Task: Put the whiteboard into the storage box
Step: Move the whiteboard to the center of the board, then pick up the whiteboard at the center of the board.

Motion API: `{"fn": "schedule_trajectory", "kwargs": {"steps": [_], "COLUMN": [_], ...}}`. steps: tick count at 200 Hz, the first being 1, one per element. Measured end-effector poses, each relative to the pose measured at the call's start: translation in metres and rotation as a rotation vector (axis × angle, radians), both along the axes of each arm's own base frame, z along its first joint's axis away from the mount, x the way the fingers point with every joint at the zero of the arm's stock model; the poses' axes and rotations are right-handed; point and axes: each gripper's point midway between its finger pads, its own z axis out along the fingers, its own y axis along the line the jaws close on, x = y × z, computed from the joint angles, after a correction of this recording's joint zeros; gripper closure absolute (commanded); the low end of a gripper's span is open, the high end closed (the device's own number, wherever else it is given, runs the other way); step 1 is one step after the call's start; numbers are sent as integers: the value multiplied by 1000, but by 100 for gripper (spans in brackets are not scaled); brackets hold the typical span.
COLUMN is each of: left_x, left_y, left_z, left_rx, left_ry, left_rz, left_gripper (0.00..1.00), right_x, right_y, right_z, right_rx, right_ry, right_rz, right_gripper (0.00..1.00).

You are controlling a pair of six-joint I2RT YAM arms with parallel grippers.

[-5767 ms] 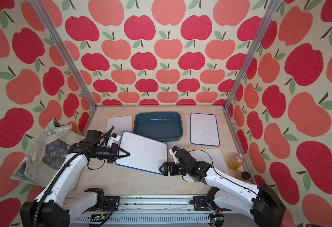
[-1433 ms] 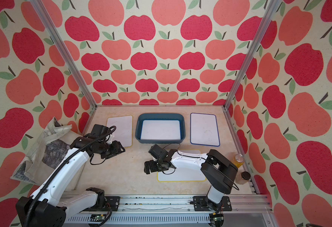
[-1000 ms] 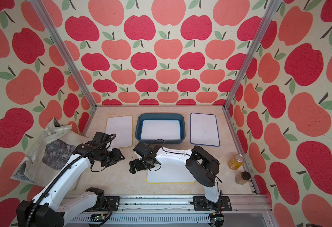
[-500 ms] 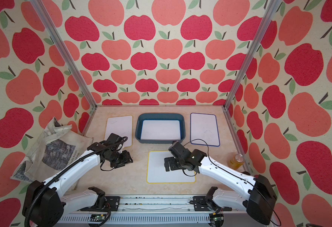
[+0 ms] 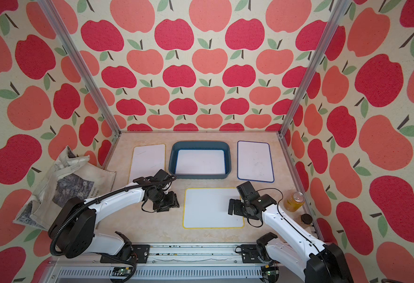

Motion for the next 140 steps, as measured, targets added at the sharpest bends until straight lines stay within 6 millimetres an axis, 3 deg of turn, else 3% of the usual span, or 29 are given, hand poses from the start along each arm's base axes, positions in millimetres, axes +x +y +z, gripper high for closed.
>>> {"fn": "schedule_trajectory", "kwargs": {"steps": [28, 91, 112, 140], "left_x": [-1, 3, 3, 2], "left_y": [-6, -22, -24, -18], "left_z": [-11, -17, -17, -18], "left_rx": [0, -29, -30, -6], "left_ry": [32, 71, 73, 75], "left_rz": [-12, -41, -57, -77], "left_gripper": [39, 38, 37, 36], "right_x": [0, 24, 24, 21], "right_y": [1, 42, 58, 66], "right_z": [-18, -11, -8, -7], "right_rx": [32, 224, 277, 289], "right_ry": [44, -22, -46, -77], "right_rz": [-7, 44, 81, 85], "right_gripper": [1, 1, 1, 1]}}
